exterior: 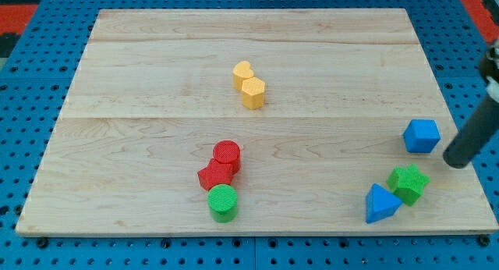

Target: Push the green star towards the center right

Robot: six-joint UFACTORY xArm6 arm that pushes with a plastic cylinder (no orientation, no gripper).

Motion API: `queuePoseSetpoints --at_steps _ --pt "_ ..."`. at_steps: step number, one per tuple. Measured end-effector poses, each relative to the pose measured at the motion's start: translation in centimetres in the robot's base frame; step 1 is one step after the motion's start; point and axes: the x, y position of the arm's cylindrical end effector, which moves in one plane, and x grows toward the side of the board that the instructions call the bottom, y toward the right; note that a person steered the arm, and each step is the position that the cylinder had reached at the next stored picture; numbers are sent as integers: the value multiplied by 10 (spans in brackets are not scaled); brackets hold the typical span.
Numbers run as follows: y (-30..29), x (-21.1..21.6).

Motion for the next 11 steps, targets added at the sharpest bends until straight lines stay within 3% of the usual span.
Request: queuePoseSetpoints --at_steps 1,4,6,8,9,10,11 --pt "-7 32" --pt "-123 14" --pt "-123 13" --pt "-166 13" --pt "-158 21" --pt "-178 53" --pt "-206 51"
